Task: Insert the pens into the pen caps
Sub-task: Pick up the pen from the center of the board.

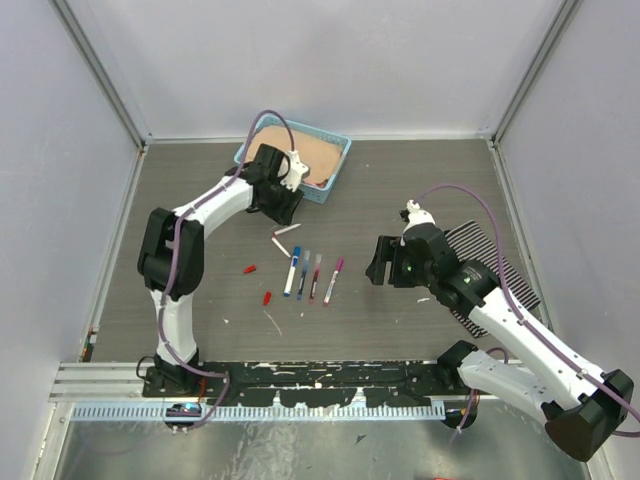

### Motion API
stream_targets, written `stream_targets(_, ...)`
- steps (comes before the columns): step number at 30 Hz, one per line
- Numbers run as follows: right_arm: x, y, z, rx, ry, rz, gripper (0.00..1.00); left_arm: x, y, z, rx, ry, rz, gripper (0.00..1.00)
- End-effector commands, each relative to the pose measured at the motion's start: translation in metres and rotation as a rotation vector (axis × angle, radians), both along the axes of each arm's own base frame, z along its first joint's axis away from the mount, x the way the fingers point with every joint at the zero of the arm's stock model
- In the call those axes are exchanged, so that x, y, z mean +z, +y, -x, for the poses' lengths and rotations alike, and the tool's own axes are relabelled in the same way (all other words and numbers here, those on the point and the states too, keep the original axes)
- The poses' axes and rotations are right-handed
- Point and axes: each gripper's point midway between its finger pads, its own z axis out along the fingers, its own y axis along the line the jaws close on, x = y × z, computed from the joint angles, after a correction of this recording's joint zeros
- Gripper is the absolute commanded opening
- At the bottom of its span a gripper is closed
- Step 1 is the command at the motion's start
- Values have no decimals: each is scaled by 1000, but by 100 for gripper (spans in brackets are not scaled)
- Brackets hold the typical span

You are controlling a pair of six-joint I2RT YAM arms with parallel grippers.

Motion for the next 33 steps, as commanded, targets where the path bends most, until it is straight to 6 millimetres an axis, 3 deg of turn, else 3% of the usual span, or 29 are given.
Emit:
stream_targets(1, 20, 4, -2, 2, -39, -45, 75, -14, -6, 3, -175, 64, -1, 55)
stream_targets(20, 14, 5, -3, 12, -26, -29, 75, -53, 1, 0, -209, 194, -41, 45)
stream_targets(28, 15, 5, -3, 15, -28, -30, 75, -63, 6, 2, -209, 211, -71, 27)
stream_targets(33, 15, 4, -2, 9, -30, -33, 75, -49, 1, -4, -213, 153, -43, 17)
